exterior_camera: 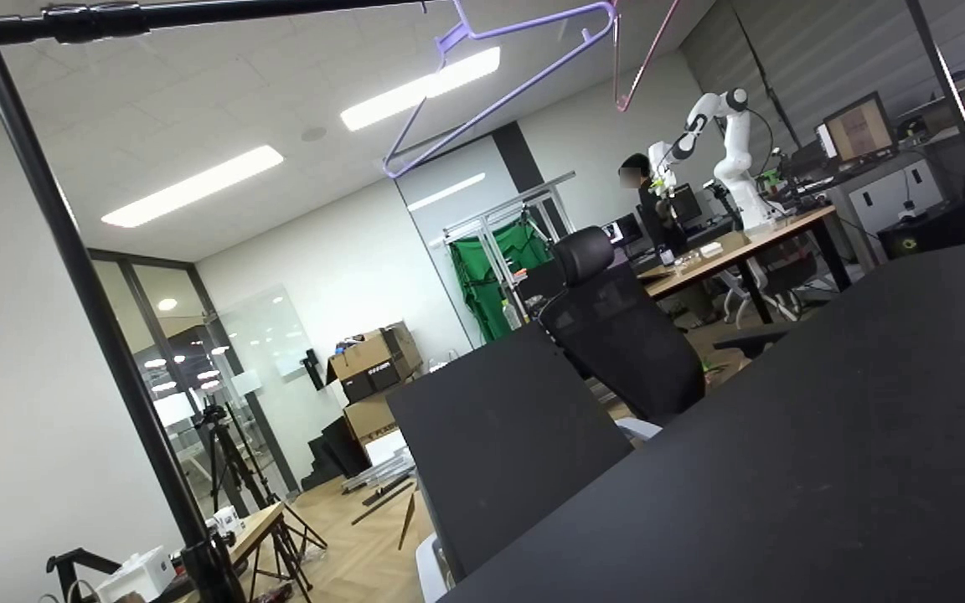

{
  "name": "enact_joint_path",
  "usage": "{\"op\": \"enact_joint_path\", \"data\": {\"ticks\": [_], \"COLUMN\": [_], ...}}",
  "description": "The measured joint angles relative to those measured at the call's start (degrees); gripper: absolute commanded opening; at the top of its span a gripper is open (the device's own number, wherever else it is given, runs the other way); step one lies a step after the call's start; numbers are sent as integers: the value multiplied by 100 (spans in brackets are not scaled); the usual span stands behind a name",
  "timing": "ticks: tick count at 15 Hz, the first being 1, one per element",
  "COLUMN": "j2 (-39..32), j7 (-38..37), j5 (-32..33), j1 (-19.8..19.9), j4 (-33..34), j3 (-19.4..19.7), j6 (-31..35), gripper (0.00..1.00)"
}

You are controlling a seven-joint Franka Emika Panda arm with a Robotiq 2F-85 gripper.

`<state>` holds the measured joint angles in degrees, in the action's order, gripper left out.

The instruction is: Put the pink hanger on the table

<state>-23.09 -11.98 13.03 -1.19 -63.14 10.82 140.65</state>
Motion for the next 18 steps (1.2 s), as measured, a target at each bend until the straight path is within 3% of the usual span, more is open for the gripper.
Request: {"op": "enact_joint_path", "data": {"ticks": [6, 13, 18], "j2": [8, 219, 419], "j7": [153, 694, 902], "j5": [-349, -568, -601], "j1": [156, 206, 184], "j4": [371, 620, 613], "j3": [-5, -10, -13], "j6": [-449, -1868, -2257], "gripper": [2, 2, 2]}}
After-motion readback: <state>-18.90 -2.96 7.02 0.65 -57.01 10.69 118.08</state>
